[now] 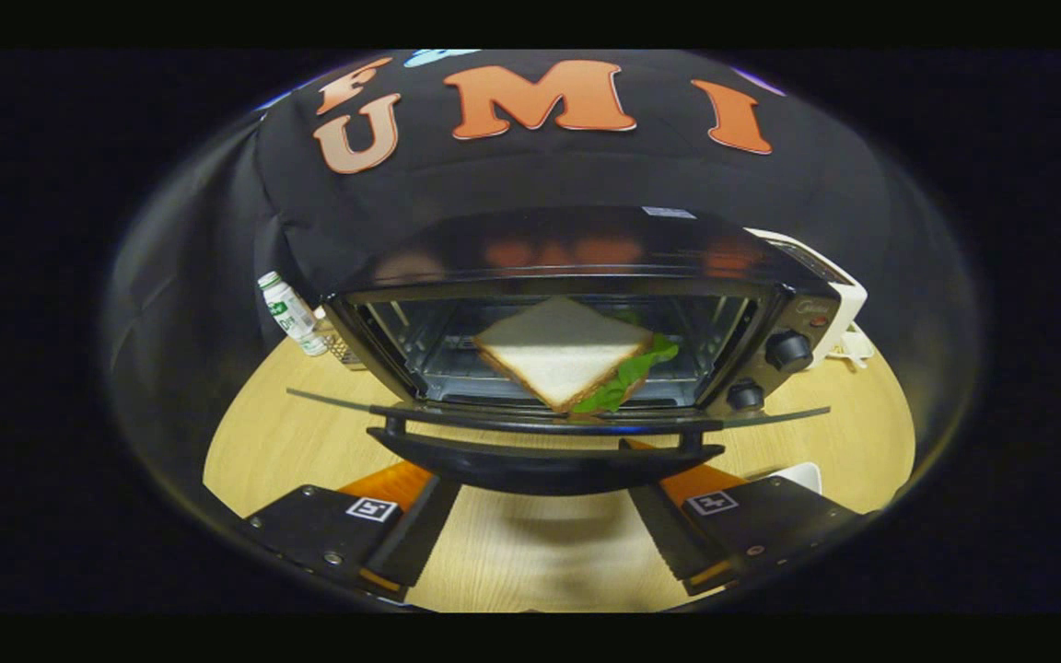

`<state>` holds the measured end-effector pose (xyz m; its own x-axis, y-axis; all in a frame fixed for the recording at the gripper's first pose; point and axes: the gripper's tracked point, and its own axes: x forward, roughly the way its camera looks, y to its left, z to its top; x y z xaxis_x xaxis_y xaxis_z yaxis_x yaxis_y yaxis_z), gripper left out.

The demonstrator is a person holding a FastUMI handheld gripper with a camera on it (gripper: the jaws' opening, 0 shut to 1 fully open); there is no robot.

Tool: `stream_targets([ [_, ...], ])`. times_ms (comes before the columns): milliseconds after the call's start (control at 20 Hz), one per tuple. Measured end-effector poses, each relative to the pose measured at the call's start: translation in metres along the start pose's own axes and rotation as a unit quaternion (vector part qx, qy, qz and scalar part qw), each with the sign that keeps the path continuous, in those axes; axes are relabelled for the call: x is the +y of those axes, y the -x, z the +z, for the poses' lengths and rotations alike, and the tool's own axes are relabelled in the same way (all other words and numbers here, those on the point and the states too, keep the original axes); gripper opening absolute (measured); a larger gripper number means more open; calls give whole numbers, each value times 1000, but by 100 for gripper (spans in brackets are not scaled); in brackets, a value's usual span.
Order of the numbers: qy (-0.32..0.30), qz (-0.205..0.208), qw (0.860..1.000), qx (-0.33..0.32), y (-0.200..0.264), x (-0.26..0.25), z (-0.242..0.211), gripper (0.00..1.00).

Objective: Open the toaster oven, put the food inside, and close the toaster oven door.

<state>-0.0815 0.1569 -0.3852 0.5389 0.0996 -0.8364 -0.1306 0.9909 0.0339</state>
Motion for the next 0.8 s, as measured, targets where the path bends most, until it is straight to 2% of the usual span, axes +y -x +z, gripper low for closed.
stream_targets([
  [450,10,-8,998,-64,8,-10,69,98],
  [500,-2,-6,999,-40,9,-9,63,98],
  [600,-16,-1,999,-44,3,3,66,99],
  [800,-9,11,998,-62,36,2,71,98],
])
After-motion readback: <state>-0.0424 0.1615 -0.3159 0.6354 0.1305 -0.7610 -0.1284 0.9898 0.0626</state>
